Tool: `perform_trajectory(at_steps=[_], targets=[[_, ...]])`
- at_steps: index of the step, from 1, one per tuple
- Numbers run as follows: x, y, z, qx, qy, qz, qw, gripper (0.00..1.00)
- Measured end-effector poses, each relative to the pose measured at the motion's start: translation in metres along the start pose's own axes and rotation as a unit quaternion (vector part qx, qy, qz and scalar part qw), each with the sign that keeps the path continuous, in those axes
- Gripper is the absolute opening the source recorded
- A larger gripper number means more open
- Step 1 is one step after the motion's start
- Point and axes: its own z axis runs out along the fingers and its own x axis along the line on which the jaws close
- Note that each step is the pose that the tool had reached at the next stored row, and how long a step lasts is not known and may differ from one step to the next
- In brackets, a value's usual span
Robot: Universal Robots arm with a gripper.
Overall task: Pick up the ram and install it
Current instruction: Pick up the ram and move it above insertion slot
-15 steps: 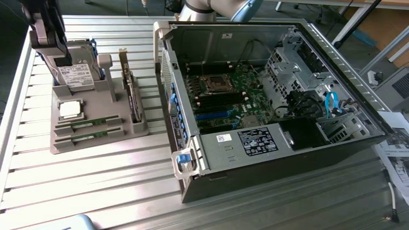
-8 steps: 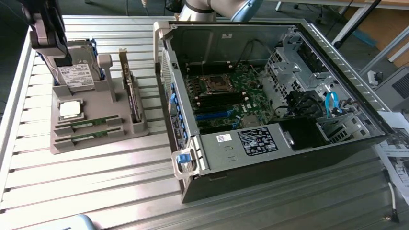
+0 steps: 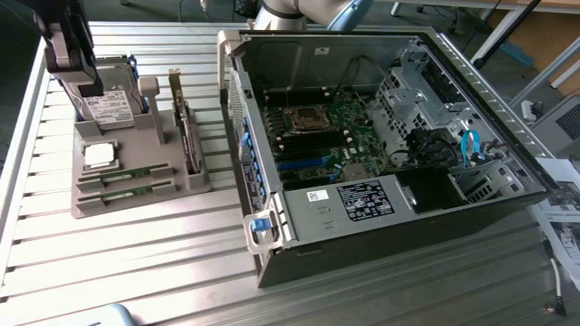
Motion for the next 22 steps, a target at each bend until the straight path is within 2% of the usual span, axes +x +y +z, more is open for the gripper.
perform_trajectory(at_steps=[4, 15, 16, 17, 18, 22], targets=[[0.0001, -0.0001, 0.0056, -0.0001, 0.0001, 0.000, 1.0000, 0.10], [0.0001, -0.0001, 0.0059, -0.0001, 0.0000, 0.000, 1.0000, 0.11], [0.0001, -0.0001, 0.0059, -0.0001, 0.0000, 0.000, 1.0000, 0.16], [0.0001, -0.0001, 0.0060, -0.0001, 0.0000, 0.000, 1.0000, 0.16], [0.0001, -0.0001, 0.0059, -0.0001, 0.0000, 0.000, 1.0000, 0.24], [0.0001, -0.0001, 0.0060, -0.0001, 0.0000, 0.000, 1.0000, 0.24]])
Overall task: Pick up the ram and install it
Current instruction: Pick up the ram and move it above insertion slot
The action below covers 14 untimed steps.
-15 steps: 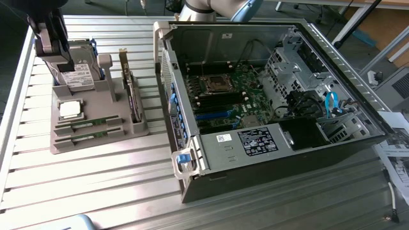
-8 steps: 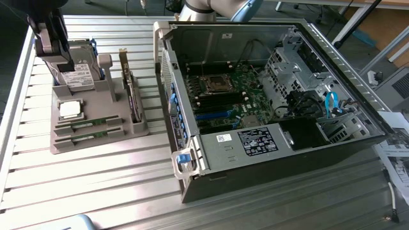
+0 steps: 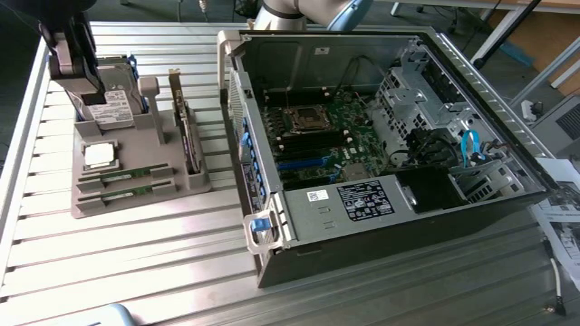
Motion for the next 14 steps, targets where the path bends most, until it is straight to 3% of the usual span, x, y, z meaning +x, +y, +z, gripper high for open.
perform_trajectory(at_steps=[6, 14], targets=[[0.000, 0.0000, 0.0006, 0.0001, -0.0002, 0.000, 1.0000, 0.24], [0.000, -0.0003, 0.0155, 0.0001, -0.0011, 0.000, 1.0000, 0.24]])
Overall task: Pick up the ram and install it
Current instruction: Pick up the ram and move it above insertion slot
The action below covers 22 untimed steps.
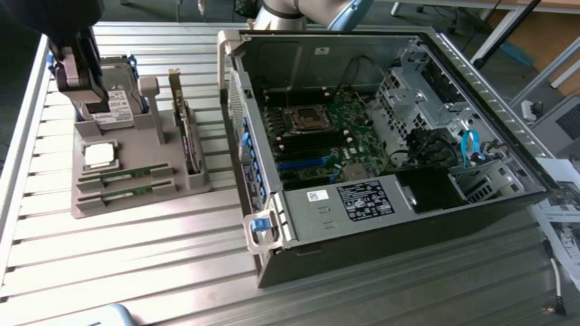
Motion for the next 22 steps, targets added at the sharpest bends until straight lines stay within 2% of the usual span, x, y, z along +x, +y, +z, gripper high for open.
perform_trajectory(at_steps=[9, 22], targets=[[0.000, -0.0003, 0.0156, 0.0000, 0.0000, 0.000, 1.0000, 0.24], [0.001, -0.0004, 0.0208, -0.0001, 0.0001, -0.002, 1.0000, 0.24]])
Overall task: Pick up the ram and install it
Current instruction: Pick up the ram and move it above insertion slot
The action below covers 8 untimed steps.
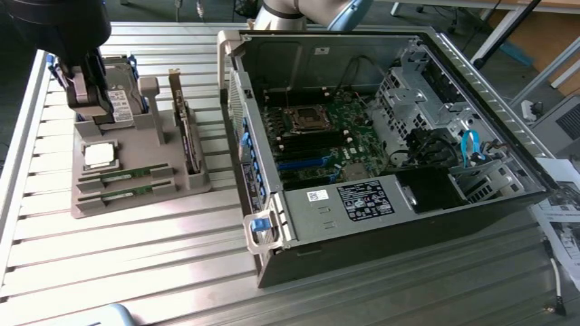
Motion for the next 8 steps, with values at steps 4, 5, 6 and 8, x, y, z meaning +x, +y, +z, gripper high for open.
perform_trajectory(at_steps=[4, 5, 6, 8], targets=[[0.0000, 0.0001, 0.0002, 0.0002, -0.0001, 0.000, 1.0000, 0.24], [0.0000, 0.0002, 0.0003, 0.0006, 0.0000, 0.000, 1.0000, 0.24], [0.0000, 0.0004, 0.0005, 0.0011, 0.0000, 0.000, 1.0000, 0.24], [-0.0001, 0.0007, 0.0006, 0.0019, 0.0001, -0.001, 1.0000, 0.24]])
